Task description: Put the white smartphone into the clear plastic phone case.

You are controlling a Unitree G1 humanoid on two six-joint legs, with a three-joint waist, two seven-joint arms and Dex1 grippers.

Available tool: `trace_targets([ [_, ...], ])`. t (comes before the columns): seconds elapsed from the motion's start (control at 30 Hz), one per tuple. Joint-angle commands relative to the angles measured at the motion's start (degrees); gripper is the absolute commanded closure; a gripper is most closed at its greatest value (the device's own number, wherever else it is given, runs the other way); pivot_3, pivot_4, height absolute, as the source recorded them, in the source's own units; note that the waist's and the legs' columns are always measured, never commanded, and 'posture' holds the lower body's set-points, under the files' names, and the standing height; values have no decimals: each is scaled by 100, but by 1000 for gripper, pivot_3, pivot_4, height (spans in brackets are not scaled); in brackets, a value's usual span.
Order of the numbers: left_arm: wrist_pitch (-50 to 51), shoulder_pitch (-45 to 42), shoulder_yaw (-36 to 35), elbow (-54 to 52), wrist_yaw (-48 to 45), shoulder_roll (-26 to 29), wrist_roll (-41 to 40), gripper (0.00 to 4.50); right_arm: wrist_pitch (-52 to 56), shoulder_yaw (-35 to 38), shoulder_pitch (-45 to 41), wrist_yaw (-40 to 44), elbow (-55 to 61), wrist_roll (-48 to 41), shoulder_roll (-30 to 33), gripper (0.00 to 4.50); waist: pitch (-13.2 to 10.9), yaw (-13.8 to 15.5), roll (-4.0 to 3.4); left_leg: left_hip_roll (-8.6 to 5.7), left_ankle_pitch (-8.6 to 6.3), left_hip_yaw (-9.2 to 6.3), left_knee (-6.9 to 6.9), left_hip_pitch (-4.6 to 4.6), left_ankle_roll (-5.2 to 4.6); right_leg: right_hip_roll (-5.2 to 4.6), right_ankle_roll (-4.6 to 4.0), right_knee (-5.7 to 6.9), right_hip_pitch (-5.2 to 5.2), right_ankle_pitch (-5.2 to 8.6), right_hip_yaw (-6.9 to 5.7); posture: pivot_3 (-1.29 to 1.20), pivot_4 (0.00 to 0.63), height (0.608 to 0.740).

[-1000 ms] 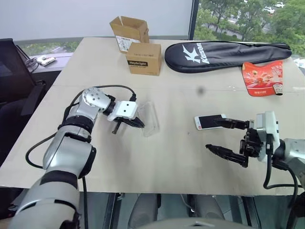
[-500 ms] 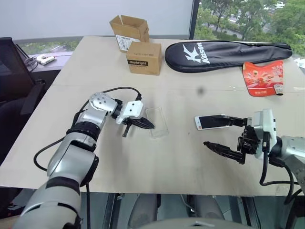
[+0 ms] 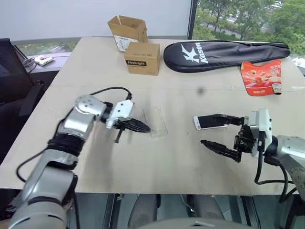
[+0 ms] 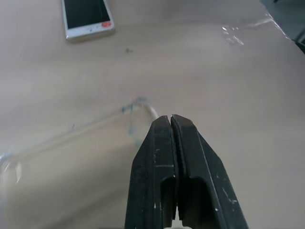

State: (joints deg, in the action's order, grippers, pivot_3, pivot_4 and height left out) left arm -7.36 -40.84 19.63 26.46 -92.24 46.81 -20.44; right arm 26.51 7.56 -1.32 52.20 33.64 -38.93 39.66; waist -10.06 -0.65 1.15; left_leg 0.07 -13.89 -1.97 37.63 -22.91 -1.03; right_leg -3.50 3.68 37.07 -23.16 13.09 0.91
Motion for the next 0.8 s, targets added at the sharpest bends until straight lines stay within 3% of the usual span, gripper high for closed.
trace_targets([
  [0.03, -465, -122, 136, 111, -26, 109, 74, 3852, -160, -51, -57, -50, 79, 26, -91, 0, 0, 21, 0, 0, 0, 2, 0, -1, 0, 0, 0, -1, 0, 0, 0, 0, 150, 740],
  [0.1, -1089, -177, 89, 466, -26, -10, 394, 2839, -191, -107, -65, -73, 84, 63, -133, 0, 0, 20, 0, -1, 0, 4, 0, -1, 0, 0, 0, -3, 0, 0, 0, 0, 150, 740],
  [0.13, -1453, -214, 159, 663, -26, -36, 579, 2538, -198, -124, -67, -89, 92, 72, -153, 0, 0, 19, 0, -1, 0, 5, 0, -2, 0, 0, 0, -3, 0, 0, 1, 0, 150, 740],
  [0.23, -1987, -371, 218, 1165, -26, -309, 826, 887, -213, -173, -61, -148, 124, 103, -206, 0, 0, 17, 0, -8, 0, 6, 0, -1, 0, 3, -1, -3, 0, 0, 1, 0, 150, 740],
  [0.5, -2637, -941, 260, 2344, -26, -1061, 1225, 729, -228, -171, 72, -321, 282, 146, -265, 0, -1, 2, 3, -16, 0, 4, 6, -7, 0, 3, 0, -3, 0, -1, -1, 0, 150, 740],
  [0.73, -2893, -1250, 555, 3007, -26, -1217, 1535, 729, -210, -120, 228, -353, 352, 137, -198, 0, 0, -4, 3, -14, 0, 0, 6, -4, 0, 8, 0, 1, -1, -1, -1, 0, 150, 740],
  [0.8, -2931, -1297, 652, 3069, -26, -1256, 1541, 1245, -236, -102, 256, -310, 325, 171, -156, 0, 0, -2, 3, -14, 0, 1, 7, -3, 0, 8, 0, 2, 0, -1, 0, 0, 150, 740],
])
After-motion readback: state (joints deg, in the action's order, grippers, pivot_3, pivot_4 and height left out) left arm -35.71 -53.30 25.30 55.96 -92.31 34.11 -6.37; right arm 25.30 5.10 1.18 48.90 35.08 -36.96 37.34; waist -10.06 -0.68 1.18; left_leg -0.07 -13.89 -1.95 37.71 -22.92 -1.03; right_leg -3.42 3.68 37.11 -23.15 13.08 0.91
